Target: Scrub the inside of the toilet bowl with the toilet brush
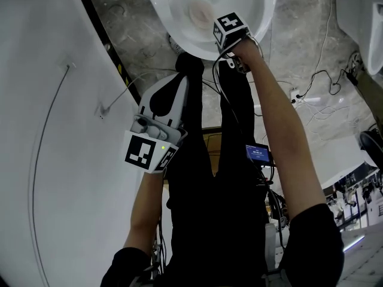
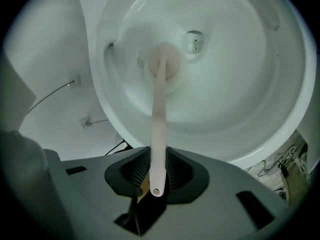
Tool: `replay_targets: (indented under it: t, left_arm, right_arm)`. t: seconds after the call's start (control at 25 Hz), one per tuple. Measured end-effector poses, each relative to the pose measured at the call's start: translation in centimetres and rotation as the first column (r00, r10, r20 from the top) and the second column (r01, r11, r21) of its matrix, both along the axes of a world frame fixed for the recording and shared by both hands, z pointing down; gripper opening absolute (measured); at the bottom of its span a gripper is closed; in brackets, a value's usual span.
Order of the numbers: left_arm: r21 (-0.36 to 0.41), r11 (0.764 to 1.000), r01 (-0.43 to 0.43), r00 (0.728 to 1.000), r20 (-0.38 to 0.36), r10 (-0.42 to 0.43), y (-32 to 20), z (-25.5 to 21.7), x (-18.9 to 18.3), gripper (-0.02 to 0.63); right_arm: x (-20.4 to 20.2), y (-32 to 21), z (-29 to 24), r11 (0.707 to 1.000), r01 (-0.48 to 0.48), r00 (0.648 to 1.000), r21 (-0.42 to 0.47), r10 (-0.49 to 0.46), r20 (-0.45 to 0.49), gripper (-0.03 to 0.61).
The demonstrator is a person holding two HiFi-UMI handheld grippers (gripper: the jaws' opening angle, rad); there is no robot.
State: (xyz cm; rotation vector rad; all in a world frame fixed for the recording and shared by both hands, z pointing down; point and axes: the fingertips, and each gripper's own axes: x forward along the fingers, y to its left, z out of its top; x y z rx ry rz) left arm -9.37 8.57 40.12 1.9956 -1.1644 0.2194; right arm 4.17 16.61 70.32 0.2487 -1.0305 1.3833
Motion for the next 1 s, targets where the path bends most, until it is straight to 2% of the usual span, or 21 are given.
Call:
replay_targets:
  t: [0.08, 0.32, 0.52, 0.76, 1.0]
  left_arm:
    - [-0.008, 1.0, -0.011, 1.0, 0.002, 0.011, 0.2, 0.5, 0.2, 0.009]
    - [-0.036, 0.999, -0.022, 1.0, 0.012, 0.022, 0.0, 1.6, 0.0, 0.009]
    - [-0.04, 0.999, -0.034, 0.999, 0.011, 0.034, 0.2, 1.6, -0.5, 0.009]
    - [-0.038, 0.999, -0.025, 1.0, 0.018, 0.025, -0.5, 1.4, -0.6, 0.009]
    - [-0.014, 1.0, -0.004, 1.0, -0.001, 0.004, -0.5, 1.0, -0.8, 0.009]
  right_arm:
    - [0.1, -1.5, 0.7, 1.0, -0.007, 1.0, 0.015, 0.007, -0.008, 0.101]
    - [0.8, -5.9, 2.4, 0.992, 0.064, 0.997, 0.108, -0.058, -0.051, 0.101]
    - [0.6, -8.5, 2.6, 0.983, 0.065, 0.996, 0.172, -0.054, -0.065, 0.101]
    - [1.2, -7.5, 1.9, 0.987, 0.108, 0.992, 0.116, -0.1, -0.074, 0.102]
    - [3.4, -4.0, 1.1, 0.975, 0.218, 0.97, 0.029, -0.214, -0.112, 0.101]
